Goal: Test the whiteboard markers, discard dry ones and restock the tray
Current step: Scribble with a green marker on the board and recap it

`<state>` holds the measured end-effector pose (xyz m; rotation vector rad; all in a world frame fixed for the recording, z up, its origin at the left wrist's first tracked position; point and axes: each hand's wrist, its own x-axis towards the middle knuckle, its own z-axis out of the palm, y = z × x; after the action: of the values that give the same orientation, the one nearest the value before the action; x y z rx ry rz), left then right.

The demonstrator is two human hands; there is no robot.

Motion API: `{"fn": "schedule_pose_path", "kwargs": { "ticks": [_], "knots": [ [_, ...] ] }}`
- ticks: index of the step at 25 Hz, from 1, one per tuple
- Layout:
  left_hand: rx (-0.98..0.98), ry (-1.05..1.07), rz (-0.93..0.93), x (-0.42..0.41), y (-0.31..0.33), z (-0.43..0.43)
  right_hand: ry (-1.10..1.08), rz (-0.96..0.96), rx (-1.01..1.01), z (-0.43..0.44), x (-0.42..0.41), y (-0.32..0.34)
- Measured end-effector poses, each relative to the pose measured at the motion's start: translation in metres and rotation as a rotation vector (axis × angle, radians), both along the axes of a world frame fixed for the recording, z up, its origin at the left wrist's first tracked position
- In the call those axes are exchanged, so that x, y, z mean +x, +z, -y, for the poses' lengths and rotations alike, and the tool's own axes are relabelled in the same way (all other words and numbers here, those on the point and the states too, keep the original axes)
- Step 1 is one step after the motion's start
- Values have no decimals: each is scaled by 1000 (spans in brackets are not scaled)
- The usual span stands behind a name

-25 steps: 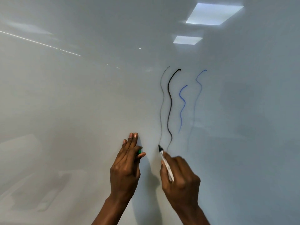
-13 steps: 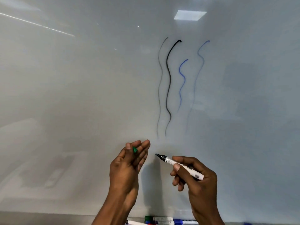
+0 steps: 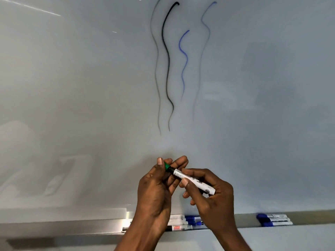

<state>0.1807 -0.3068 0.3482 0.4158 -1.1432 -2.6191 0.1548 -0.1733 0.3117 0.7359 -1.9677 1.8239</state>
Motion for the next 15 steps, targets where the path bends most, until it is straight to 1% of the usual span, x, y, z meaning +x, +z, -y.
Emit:
{"fn": "schedule_pose_path", "kwargs": {
  "ticks": [1,6,11,12,13,15],
  "knots": [
    [-37,10,9,-1,-4,-6,-24,3,24,-4,-1,-6],
    [-279,34,12,-2,-33,-47,-126,133,112,-27,3,-43],
    [-479,-77,-8,-7,-61,-92,-187,347,53,-70,9,-70],
    [-518,-95,-13,-8,-65,-100,-172,399,21,-77,11,-72],
    [-555,-116,-15,-11,-70,-109,-141,493,-62,-86,11,-74],
    [-608,-155,-22,-19,-78,-126,-16,756,-328,-104,8,-77]
  ]
}}
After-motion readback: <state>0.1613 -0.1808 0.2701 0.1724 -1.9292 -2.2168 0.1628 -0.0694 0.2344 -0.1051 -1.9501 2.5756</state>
